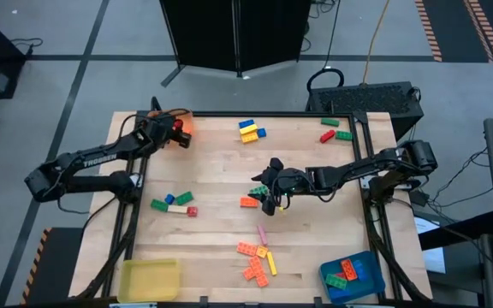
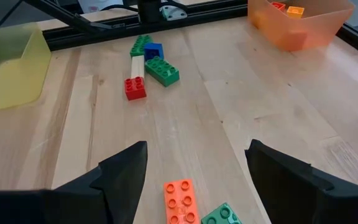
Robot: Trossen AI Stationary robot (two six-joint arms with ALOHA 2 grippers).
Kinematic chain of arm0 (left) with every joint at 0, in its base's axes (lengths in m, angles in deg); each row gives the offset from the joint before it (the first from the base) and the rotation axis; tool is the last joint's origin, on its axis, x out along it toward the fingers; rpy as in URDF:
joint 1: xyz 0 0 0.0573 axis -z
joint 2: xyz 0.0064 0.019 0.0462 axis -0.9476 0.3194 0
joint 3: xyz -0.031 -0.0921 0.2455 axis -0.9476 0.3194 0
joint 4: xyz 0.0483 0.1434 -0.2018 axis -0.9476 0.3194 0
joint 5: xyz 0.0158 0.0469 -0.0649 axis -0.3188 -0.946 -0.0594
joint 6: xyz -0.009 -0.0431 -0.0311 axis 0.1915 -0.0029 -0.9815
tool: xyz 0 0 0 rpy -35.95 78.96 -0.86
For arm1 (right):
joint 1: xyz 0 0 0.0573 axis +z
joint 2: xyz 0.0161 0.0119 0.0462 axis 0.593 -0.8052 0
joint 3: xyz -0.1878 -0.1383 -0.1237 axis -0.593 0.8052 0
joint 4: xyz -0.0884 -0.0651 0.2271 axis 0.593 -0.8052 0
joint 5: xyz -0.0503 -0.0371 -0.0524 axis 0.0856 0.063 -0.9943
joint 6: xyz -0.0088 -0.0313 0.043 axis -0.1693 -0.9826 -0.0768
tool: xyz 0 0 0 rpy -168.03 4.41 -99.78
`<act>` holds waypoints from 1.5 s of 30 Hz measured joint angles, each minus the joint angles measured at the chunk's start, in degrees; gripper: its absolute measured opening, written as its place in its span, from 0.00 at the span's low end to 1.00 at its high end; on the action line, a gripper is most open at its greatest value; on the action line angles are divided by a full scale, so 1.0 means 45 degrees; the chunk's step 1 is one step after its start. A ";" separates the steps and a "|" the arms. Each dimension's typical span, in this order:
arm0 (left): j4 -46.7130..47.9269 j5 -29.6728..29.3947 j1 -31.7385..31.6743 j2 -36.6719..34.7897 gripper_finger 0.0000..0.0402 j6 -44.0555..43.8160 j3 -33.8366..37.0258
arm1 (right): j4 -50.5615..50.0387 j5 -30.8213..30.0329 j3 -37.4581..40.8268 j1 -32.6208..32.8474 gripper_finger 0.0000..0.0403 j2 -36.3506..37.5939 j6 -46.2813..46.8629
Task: Sort blocks by size
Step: Put the red 4 stud game piece into the orange bin, then put the blue 4 stud game piece into the orange bin
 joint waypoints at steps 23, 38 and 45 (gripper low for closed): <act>0.1246 0.0570 -0.0394 0.0005 0.46 0.0213 -0.0010 | -0.0002 0.0330 0.0000 -0.0002 0.66 0.0000 0.0000; 0.2492 0.2647 0.1244 -0.0238 0.46 -0.1127 -0.0010 | 0.0035 0.0325 0.0000 -0.0080 0.66 0.0000 -0.0057; 0.4588 0.2267 0.1755 -0.1061 0.46 -0.1144 -0.1078 | 0.0036 0.0330 0.0000 -0.0170 0.66 0.0000 -0.0189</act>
